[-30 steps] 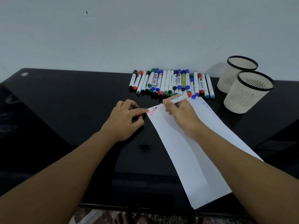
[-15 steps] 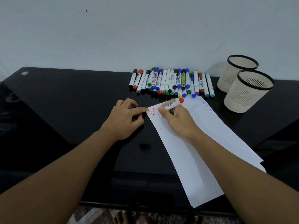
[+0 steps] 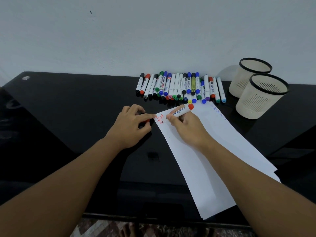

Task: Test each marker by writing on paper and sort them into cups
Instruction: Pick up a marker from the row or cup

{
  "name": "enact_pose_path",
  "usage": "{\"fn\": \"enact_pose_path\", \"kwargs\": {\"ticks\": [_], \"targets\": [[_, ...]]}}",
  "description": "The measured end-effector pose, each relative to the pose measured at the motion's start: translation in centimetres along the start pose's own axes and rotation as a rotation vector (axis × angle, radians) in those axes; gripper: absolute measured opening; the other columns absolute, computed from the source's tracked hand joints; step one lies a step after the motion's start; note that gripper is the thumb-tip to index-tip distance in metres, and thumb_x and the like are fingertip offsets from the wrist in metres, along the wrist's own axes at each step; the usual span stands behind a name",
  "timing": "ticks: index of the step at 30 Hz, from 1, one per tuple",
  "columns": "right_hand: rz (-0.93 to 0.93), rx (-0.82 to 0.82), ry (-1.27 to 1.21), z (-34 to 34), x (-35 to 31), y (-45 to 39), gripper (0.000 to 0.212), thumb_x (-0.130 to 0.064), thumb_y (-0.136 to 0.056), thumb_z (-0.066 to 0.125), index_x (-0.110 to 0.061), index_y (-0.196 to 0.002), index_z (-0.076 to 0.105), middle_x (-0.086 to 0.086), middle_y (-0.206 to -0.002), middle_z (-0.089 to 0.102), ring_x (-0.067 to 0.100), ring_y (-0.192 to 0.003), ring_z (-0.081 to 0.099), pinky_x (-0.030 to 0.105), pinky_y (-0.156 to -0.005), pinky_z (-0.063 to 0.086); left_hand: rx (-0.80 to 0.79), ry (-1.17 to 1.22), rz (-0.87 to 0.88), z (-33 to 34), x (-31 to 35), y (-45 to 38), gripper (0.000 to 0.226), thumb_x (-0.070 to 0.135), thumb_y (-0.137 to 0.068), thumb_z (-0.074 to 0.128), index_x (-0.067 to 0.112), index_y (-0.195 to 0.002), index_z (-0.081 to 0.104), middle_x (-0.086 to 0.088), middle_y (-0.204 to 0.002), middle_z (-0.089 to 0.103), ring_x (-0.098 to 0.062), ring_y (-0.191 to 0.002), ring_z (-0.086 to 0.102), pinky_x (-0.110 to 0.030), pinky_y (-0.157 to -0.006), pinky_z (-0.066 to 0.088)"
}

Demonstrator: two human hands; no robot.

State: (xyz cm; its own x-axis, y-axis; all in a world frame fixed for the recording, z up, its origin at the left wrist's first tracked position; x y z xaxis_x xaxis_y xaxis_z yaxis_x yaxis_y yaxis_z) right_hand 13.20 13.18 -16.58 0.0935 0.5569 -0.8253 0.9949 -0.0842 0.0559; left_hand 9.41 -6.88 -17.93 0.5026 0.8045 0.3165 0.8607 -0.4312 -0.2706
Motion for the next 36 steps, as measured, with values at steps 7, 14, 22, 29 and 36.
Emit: {"fn": "enact_pose_path", "kwargs": {"ticks": [7, 14, 22, 29, 36], "targets": [[0.020, 0.032, -0.005, -0.23, -0.10, 0.08, 0.038, -0.046, -0.104, 0.055, -0.012, -0.117, 0.066, -0.006, -0.105, 0.065, 0.008, -0.089, 0.063, 0.023, -0.079, 0.051, 0.002, 0.005, -0.001, -0.02, 0.00, -0.01, 0.049, 0.053, -0.093, 0.034, 0.046, -0.134, 0.061, 0.010, -0.126, 0.048, -0.015, -0.110, 0.039, -0.044, -0.097, 0.045], [0.001, -0.001, -0.030, -0.05, -0.20, 0.11, 0.034, -0.043, -0.105, 0.055, -0.018, -0.126, 0.061, -0.008, -0.112, 0.060, 0.008, -0.100, 0.057, 0.022, -0.083, 0.044, -0.004, 0.007, -0.005, 0.02, -0.03, -0.04, 0.050, 0.054, -0.093, 0.033, 0.046, -0.134, 0.060, 0.011, -0.125, 0.047, -0.014, -0.110, 0.038, -0.042, -0.097, 0.045], [-0.004, 0.035, 0.016, -0.15, 0.05, -0.22, 0.043, -0.048, -0.103, 0.056, -0.010, -0.120, 0.066, -0.001, -0.115, 0.069, 0.014, -0.101, 0.065, 0.036, -0.091, 0.056, 0.003, 0.009, -0.003, 0.05, -0.07, -0.03, 0.049, 0.053, -0.093, 0.034, 0.046, -0.133, 0.061, 0.011, -0.125, 0.048, -0.015, -0.109, 0.039, -0.042, -0.097, 0.045], [-0.029, -0.005, 0.009, -0.17, -0.17, 0.23, 0.043, -0.045, -0.104, 0.056, -0.012, -0.129, 0.062, -0.001, -0.116, 0.065, 0.015, -0.104, 0.062, 0.031, -0.092, 0.052, -0.004, 0.017, -0.012, -0.07, 0.07, -0.02, 0.051, 0.054, -0.092, 0.033, 0.046, -0.134, 0.061, 0.012, -0.125, 0.047, -0.014, -0.110, 0.038, -0.041, -0.099, 0.043], [-0.018, 0.046, 0.011, -0.33, 0.08, -0.14, 0.030, -0.047, -0.104, 0.055, -0.018, -0.110, 0.062, -0.001, -0.106, 0.069, 0.015, -0.097, 0.064, 0.040, -0.093, 0.055, 0.002, 0.010, 0.006, 0.08, -0.06, -0.05, 0.049, 0.052, -0.093, 0.035, 0.045, -0.133, 0.062, 0.010, -0.124, 0.048, -0.016, -0.108, 0.042, -0.045, -0.098, 0.044]]}}
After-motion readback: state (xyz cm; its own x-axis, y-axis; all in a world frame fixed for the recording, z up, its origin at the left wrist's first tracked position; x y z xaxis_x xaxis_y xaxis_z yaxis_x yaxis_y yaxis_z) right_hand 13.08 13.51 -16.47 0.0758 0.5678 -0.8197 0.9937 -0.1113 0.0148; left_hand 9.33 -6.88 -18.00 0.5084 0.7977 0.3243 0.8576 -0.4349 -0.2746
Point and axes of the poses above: each hand's wrist, its own y-axis away from the middle knuckle, its own z-axis out of the palm, x = y × z, the point moved 6 cm from there along -y, towards the middle knuckle
